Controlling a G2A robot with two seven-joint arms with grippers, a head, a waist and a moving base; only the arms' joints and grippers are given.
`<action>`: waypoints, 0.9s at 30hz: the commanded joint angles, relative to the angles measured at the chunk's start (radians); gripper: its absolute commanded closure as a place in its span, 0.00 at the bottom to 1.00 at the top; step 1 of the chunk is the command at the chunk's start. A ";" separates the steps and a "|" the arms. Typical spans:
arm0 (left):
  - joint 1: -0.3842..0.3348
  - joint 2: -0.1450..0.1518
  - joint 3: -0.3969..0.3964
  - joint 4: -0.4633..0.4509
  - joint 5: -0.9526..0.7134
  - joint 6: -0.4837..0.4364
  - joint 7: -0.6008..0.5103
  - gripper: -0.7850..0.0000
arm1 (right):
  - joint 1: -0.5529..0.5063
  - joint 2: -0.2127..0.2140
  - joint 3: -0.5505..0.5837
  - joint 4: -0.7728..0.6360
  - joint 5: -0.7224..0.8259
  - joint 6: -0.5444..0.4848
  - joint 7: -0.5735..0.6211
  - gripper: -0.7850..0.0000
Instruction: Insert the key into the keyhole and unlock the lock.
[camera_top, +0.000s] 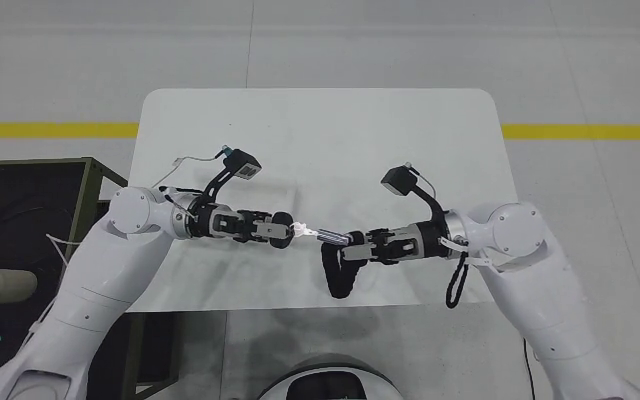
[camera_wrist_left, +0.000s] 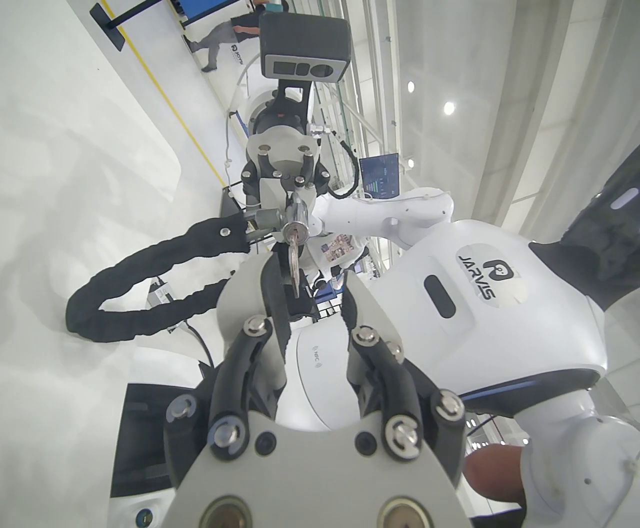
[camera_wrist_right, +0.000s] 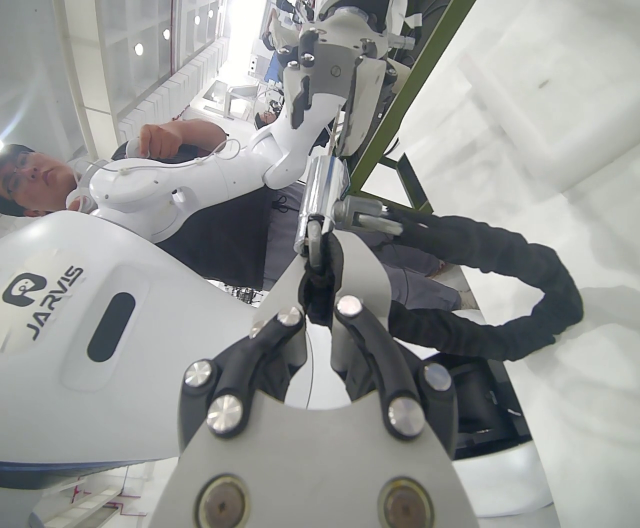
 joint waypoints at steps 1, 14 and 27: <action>0.000 -0.006 -0.001 0.001 0.005 0.003 0.001 1.00 | 0.001 -0.001 -0.001 0.002 0.001 -0.001 0.002 1.00; 0.015 -0.035 -0.032 -0.025 0.045 0.024 -0.007 1.00 | -0.002 -0.004 0.001 -0.006 -0.012 0.003 0.003 1.00; 0.016 -0.038 -0.053 -0.035 0.119 -0.003 -0.003 1.00 | -0.002 -0.005 0.002 -0.006 -0.008 0.007 0.003 1.00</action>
